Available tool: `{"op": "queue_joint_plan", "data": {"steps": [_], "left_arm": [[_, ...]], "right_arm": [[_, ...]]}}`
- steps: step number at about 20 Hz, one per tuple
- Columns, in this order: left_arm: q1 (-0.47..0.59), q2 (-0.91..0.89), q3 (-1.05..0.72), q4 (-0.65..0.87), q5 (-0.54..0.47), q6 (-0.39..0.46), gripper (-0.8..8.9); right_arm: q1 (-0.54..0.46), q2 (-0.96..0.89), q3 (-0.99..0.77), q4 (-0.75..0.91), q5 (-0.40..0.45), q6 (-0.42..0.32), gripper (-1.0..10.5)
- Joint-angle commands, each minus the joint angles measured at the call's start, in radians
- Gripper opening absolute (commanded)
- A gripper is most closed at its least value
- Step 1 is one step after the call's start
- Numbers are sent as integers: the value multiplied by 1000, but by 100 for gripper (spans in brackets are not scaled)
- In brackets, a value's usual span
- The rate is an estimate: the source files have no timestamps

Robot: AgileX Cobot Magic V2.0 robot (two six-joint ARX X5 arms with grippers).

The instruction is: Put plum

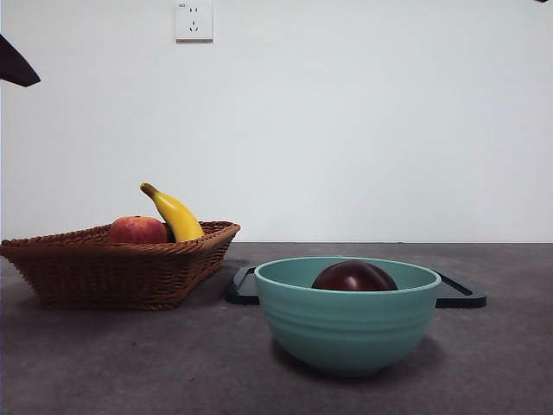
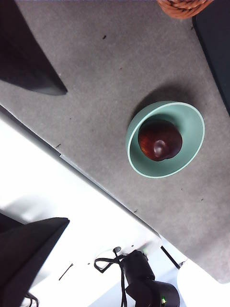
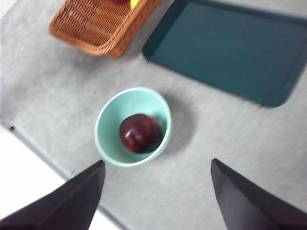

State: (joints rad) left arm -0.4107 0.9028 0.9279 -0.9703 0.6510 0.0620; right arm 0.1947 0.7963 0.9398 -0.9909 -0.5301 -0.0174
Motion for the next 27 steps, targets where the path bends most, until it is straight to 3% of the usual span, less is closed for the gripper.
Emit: {"op": "queue_joint_plan", "data": {"steps": [1,14,21,23,27], "left_arm": [[-4,6,12,5,4,13,403],[-4,6,12,6,4,17,403],[-4,6,12,6,4,24,403],[-4,6,12,6,4,24,403],[-4,6,12,6,4,24,403]], "right_arm": [[44,52,16,-5,-4,36,348],[315,494,14,230,276,120,347],[360,638,14,369,312,143,344],[366,674,14,394,326,144,273],[368,732,14,438,325,145,264]]}}
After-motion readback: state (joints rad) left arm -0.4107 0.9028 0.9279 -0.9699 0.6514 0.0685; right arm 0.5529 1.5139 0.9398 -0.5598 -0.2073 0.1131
